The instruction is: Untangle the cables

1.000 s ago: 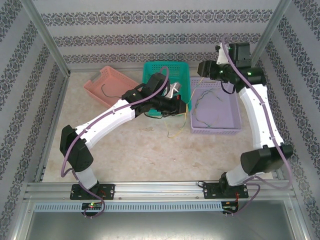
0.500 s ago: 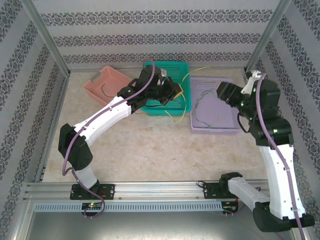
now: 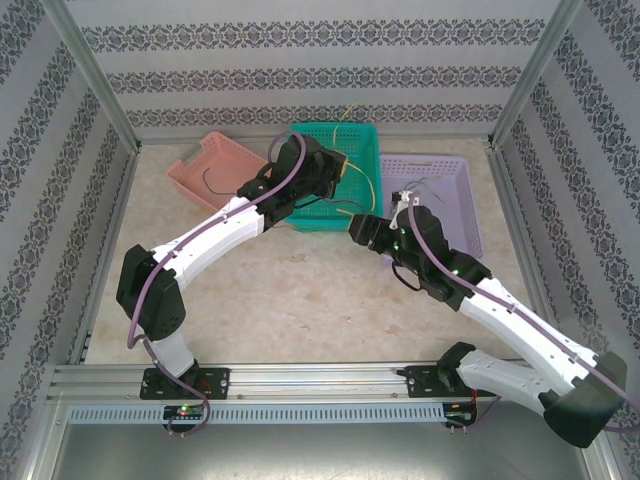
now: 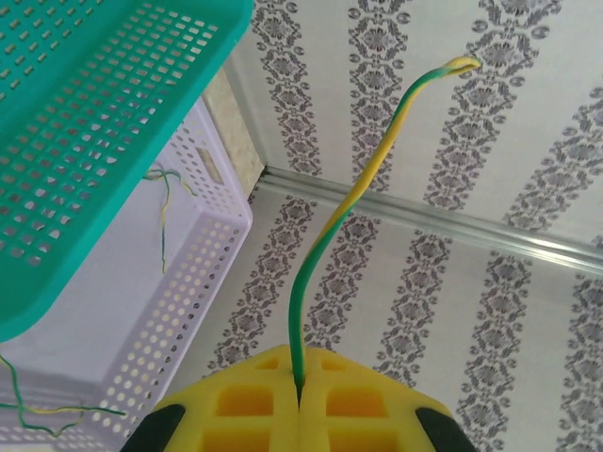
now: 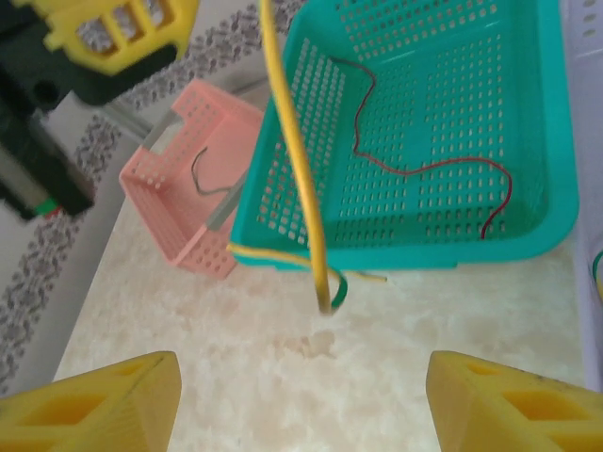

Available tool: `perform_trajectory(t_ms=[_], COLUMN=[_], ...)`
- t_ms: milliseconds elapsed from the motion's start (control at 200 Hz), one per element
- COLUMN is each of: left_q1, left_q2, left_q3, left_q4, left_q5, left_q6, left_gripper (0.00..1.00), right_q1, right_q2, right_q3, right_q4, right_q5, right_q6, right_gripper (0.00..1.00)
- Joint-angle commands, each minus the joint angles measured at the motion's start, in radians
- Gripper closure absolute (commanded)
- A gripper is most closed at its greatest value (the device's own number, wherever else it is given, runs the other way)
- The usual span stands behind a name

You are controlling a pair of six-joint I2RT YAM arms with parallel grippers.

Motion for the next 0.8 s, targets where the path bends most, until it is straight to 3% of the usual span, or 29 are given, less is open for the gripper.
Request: perform_trajectory(t_ms=[0, 260, 300, 405, 445, 645, 794], left_q1=[-0.01, -0.02, -0.02, -0.018, -0.013, 0.025, 0.031], left_q2=[-0.033, -0.039, -0.041, -0.049, -0.049, 0.026, 0.098], left_q3=[-0.003, -0.005, -0.003, -0.004, -0.002, 0.071, 0.14], left_q4=[-0.001, -0.009, -0.014, -0.012, -0.012, 0.131, 0.175], left_q5=[-0.045, -0.047, -0.043, -0.054, -0.058, -0.017, 0.041], left_q6=[-0.13, -0.192, -0.193, -0.191, -0.175, -0.007, 0.059], left_gripper=[1.0, 1.0, 1.0, 1.0, 1.0, 1.0, 1.0], right_q1=[-0.022, -0.069, -0.081, -0.105, -0.106, -0.086, -0.021], right_q2=[0.029, 0.163, 0.176, 0.213, 0.22, 0.285, 0.343], right_q3=[-0.011, 0.033, 0.043, 0.105, 0.142, 0.318, 0.377], right_q4=[0.181, 0.205, 0.206, 0.136, 0.068, -0.436, -0.802], right_q5=[0.08, 0.073, 0.066, 0.007, -0.011, -0.238, -0.187], right_q6=[0.032, 0.026, 0.018, -0.048, -0.101, -0.418, -0.577], right_gripper=[0.3, 0.4, 0.48, 0.9, 1.0, 1.0, 1.0])
